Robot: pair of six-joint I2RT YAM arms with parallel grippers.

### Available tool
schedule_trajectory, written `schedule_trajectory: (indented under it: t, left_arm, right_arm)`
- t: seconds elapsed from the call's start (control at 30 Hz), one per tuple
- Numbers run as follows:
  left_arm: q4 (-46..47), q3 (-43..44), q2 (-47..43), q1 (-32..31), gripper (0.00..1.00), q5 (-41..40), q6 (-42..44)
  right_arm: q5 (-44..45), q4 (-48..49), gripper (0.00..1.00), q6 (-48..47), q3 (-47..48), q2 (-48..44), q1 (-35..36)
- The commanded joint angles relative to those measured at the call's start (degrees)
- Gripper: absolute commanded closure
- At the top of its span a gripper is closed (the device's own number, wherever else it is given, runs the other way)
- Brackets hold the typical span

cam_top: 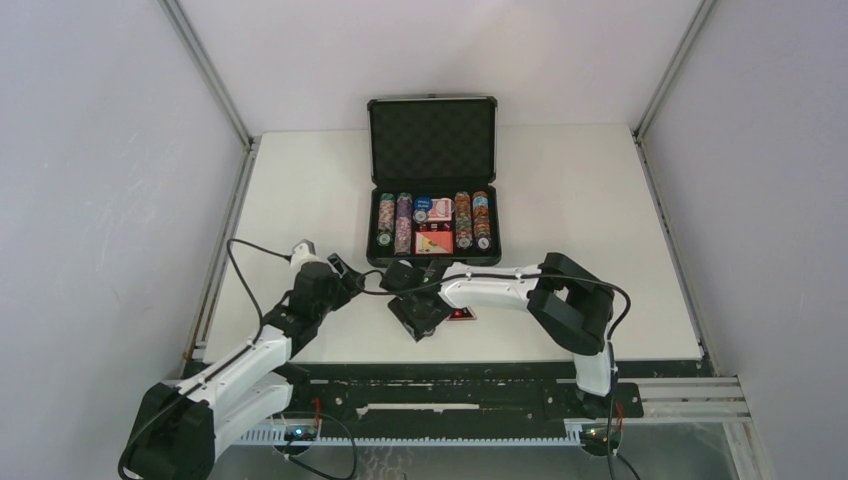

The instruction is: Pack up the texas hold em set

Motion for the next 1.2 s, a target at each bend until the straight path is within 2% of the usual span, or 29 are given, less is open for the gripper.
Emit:
schedule_trajectory:
  t: [0.0, 0.67, 1.17]
  left_arm:
    - [1.19, 2.27, -0.19, -0.29, 0.28, 0.23, 1.22]
    - [1.19, 2.19, -0.53, -0.29, 0.28, 0.55, 1.22]
    - [1.19, 2.18, -0.39, -0.29, 0.28, 0.55, 1.13]
  right_arm:
    - [1.46, -0.01, 0.36, 1.19, 0.65, 3.08, 0.93]
    - [4.16, -3.69, 0.37, 1.1, 3.31, 6.49, 2.27]
    - [5.07, -3.38, 0.48, 1.7, 1.86, 6.07, 2.47]
